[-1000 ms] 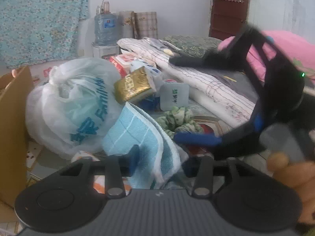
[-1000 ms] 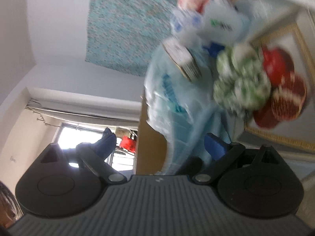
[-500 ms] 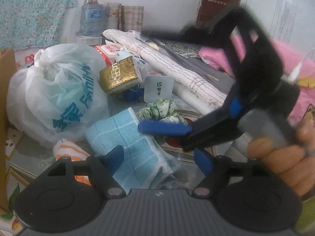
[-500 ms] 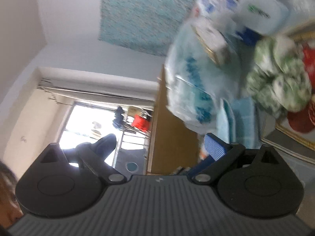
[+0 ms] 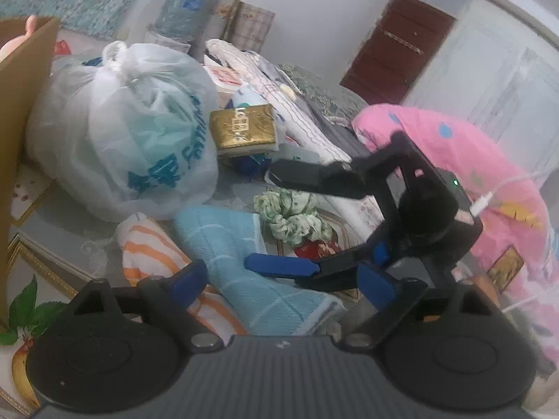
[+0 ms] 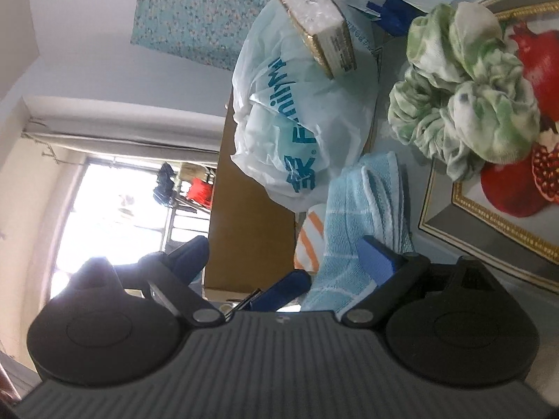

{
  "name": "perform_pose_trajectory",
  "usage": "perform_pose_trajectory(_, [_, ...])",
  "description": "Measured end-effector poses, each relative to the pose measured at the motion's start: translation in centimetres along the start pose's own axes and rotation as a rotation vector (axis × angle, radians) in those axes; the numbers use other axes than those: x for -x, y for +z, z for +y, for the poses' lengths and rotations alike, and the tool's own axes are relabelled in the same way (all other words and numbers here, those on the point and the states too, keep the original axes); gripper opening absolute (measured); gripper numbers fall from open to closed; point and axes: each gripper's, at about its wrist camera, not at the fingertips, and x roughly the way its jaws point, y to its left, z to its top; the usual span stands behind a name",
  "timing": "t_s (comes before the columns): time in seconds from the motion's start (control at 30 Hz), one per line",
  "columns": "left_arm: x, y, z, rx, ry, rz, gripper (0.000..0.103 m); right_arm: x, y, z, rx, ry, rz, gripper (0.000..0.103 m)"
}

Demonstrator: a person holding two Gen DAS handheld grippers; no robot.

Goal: Organize soft objects

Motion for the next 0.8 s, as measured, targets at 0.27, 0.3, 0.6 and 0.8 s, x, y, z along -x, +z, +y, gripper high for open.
perform_pose_trajectory(0.27, [-1.8,1.5,-1.6,-0.113,0.164,0.065,0.070,1.0,0.0,-0.6,0.017,-0.005,0.000,0.092])
perform_pose_trajectory(0.3, [-2.3,1.7,-1.6,-0.120,0.183,0.086,0.067,1.1,0.0,-0.7,0.016,-0.001,0.000,0.092])
perform_pose_trajectory(0.6, [-5.0,3.6,-0.8,-0.125,0.204,0.252,0.057,2.5,0.3,-1.4,0.004,0.030,-0.035,0.091])
perform_pose_trajectory(0.8, [-6.5,4.5,-0.4,-0.084,0.166,0.330,0.068,3.7,0.1,-2.1,0.003,0.047,-0.071,0.091])
